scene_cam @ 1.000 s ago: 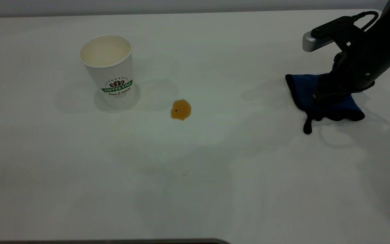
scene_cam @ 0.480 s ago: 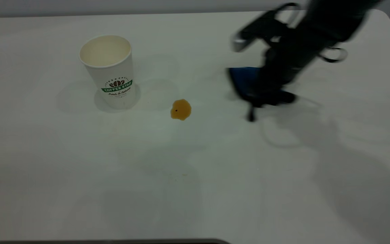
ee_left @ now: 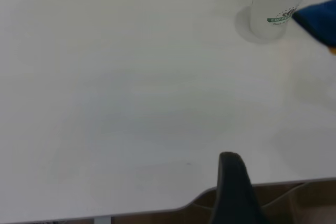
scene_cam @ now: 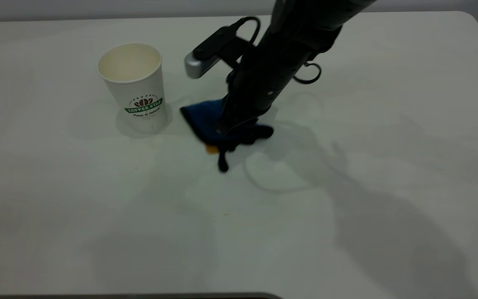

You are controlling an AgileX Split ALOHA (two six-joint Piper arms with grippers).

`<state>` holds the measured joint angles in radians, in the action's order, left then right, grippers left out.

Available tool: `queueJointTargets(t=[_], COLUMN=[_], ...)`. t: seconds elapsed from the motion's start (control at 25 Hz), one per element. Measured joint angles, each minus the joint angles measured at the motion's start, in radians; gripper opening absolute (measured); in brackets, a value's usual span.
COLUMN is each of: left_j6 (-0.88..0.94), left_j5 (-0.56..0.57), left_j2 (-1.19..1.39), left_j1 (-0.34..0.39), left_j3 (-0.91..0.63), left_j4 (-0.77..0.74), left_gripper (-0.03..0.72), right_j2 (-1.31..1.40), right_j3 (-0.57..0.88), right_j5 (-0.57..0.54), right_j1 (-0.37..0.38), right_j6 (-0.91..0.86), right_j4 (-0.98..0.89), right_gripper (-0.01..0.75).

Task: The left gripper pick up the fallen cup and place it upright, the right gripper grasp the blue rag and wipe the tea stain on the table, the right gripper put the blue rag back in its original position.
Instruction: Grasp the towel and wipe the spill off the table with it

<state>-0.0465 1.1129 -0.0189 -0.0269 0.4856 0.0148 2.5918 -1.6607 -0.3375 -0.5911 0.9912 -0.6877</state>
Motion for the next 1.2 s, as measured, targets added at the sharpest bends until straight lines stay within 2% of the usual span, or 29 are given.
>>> queueJointTargets(t=[0.24, 0.4, 0.56, 0.68, 0.8, 0.92, 1.04, 1.12, 1.2], left_j6=[0.0, 0.0, 0.0, 0.0, 0.0, 0.0, 0.0, 0.0, 0.0], left_j5=[0.0, 0.0, 0.0, 0.0, 0.0, 0.0, 0.0, 0.0, 0.0], left_j2=[0.0, 0.0, 0.0, 0.0, 0.0, 0.0, 0.0, 0.0, 0.0], left_j1=[0.0, 0.0, 0.0, 0.0, 0.0, 0.0, 0.0, 0.0, 0.0], left_j3=[0.0, 0.0, 0.0, 0.0, 0.0, 0.0, 0.0, 0.0, 0.0], left_j4=[0.0, 0.0, 0.001, 0.001, 0.001, 0.001, 0.001, 0.001, 0.001], left_gripper=[0.523, 0.523, 0.523, 0.523, 0.523, 0.523, 0.523, 0.523, 0.523], right_j2=[0.0, -0.007, -0.023, -0.024, -0.014, -0.002, 0.005, 0.006, 0.007], right_j3=[-0.008, -0.01, -0.017, -0.037, -0.067, -0.103, -0.121, -0.126, -0.126], right_j5=[-0.239, -0.358, -0.366, -0.304, -0.231, -0.213, -0.233, -0.289, -0.392], right_j1=[-0.022, -0.025, -0.002, 0.026, 0.034, 0.023, -0.01, -0.037, -0.06], right_j6=[-0.04, -0.18, -0.513, -0.775, -0.912, -0.91, -0.777, -0.635, -0.515], right_j4=[0.033, 0.207, 0.516, 0.744, 0.857, 0.803, 0.622, 0.476, 0.324], right_gripper=[0.054, 0.052, 0.052, 0.052, 0.052, 0.052, 0.051, 0.051, 0.051])
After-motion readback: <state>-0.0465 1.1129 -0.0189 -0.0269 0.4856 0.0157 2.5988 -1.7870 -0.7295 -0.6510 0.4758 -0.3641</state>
